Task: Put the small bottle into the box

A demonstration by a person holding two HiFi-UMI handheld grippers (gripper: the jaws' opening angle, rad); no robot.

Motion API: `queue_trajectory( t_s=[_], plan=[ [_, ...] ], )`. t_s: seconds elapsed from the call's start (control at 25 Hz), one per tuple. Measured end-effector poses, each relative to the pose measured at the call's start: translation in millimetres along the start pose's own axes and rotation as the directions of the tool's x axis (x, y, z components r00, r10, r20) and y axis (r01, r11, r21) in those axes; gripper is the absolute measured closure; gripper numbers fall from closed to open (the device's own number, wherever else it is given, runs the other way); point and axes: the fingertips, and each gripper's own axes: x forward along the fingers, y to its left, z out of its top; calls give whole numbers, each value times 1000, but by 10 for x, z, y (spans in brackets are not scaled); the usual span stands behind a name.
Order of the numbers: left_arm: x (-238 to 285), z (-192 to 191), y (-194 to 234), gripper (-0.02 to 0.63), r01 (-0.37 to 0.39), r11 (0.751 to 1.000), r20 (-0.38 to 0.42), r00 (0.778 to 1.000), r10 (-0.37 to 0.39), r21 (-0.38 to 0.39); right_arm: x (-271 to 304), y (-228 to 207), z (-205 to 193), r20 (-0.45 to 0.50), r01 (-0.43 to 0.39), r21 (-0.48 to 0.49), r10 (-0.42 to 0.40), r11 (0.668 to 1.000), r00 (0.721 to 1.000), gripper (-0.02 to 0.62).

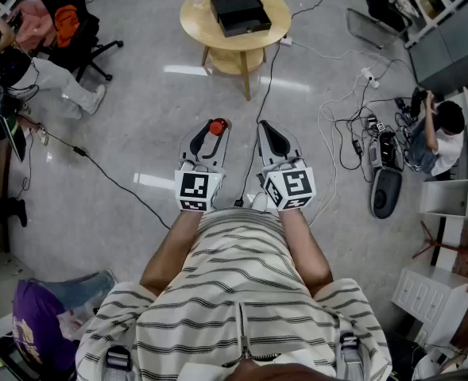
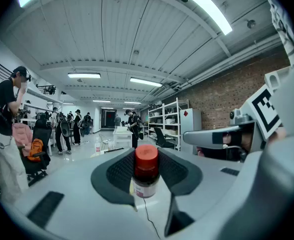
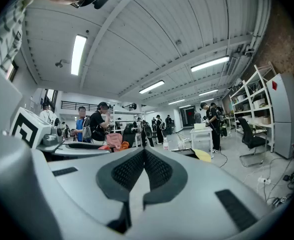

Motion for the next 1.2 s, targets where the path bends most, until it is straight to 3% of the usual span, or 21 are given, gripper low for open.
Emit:
queue_trajectory(
  t_s=[0.72,1.2],
  plan=[
    [190,-55,-317,456,-3,1000,-13,1000,3,19,-157,-406,-65,18,-3,58,2,998,1000,577],
    [532,3,-815,456,-89,996,7,996,90,-18,-385,-923,-20,32,-48,41,46,998,998,577]
  ],
)
